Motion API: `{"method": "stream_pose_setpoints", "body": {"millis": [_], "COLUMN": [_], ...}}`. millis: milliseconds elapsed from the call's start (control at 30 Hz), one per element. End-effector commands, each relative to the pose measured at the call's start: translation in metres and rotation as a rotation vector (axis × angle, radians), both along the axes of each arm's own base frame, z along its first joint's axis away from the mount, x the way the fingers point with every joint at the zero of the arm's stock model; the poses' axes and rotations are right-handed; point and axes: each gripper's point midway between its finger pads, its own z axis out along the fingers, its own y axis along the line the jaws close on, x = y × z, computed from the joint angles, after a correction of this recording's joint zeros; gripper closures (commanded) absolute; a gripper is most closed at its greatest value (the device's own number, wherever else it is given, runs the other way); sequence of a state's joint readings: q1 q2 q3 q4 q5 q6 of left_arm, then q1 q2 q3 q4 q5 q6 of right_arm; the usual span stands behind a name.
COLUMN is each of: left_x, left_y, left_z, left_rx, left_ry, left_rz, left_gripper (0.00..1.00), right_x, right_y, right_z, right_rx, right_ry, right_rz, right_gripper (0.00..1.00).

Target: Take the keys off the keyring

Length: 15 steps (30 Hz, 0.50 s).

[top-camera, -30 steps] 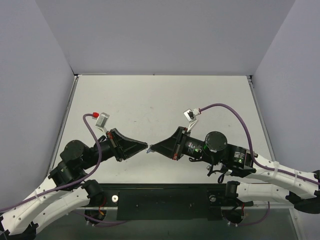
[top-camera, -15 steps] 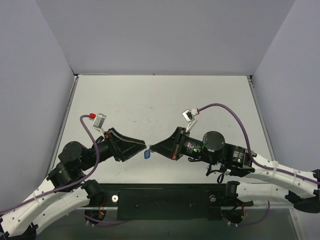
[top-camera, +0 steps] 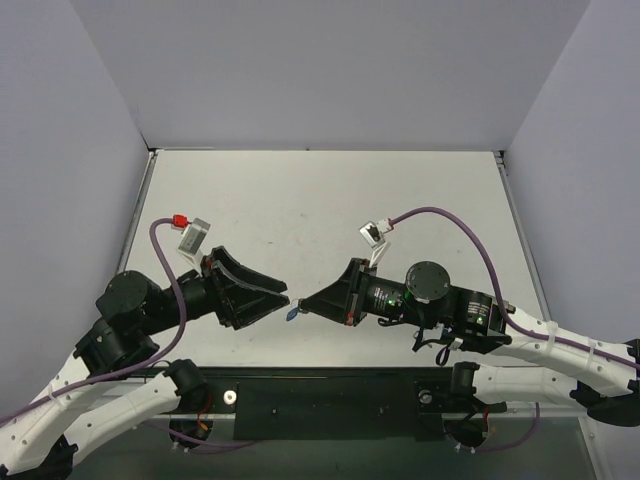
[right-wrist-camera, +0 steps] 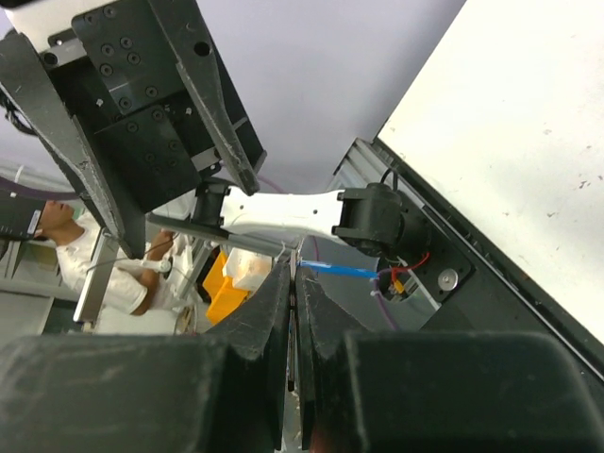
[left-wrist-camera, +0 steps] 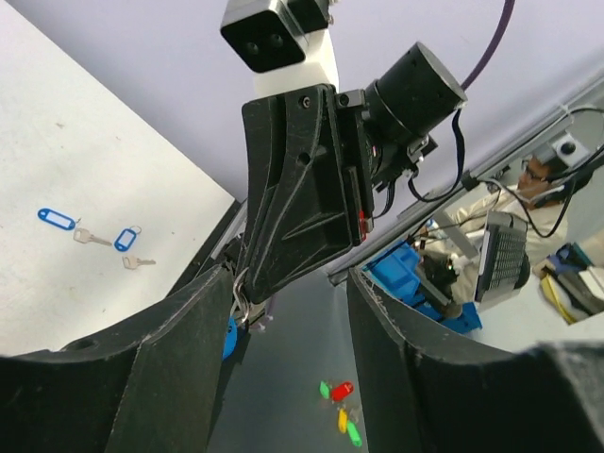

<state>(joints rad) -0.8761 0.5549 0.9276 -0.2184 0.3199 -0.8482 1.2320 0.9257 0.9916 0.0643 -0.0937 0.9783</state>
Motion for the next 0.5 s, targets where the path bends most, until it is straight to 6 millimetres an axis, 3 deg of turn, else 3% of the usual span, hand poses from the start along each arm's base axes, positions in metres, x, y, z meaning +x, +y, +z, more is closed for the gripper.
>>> {"method": "stream_pose_setpoints", "body": {"millis": [0,233,467], "left_x": [-0.016,-0.023,-0.022], "left_y": [-0.003,-0.009,-0.01], "left_z": [0.003,0.0,-0.007], "left_rx": [0.067,0.096,0.112], "left_ry": [-0.092,-0.11,-0.101], "left_rz": [-0.099,-0.164,-0.162], "left_gripper": [0.4,0.51,0.53], "right_x": [-0.018,-0.022,-0.022], "right_y": [-0.001,-0.002,-0.001], "right_z": [0.044,0.049,0.048], "right_rx": [0.13,0.145,0.143], "right_ry": [-0.046,-0.059,-0.062], "right_rz": [0.09,0.107,0.106], "right_gripper": [1.0,1.0,1.0]}}
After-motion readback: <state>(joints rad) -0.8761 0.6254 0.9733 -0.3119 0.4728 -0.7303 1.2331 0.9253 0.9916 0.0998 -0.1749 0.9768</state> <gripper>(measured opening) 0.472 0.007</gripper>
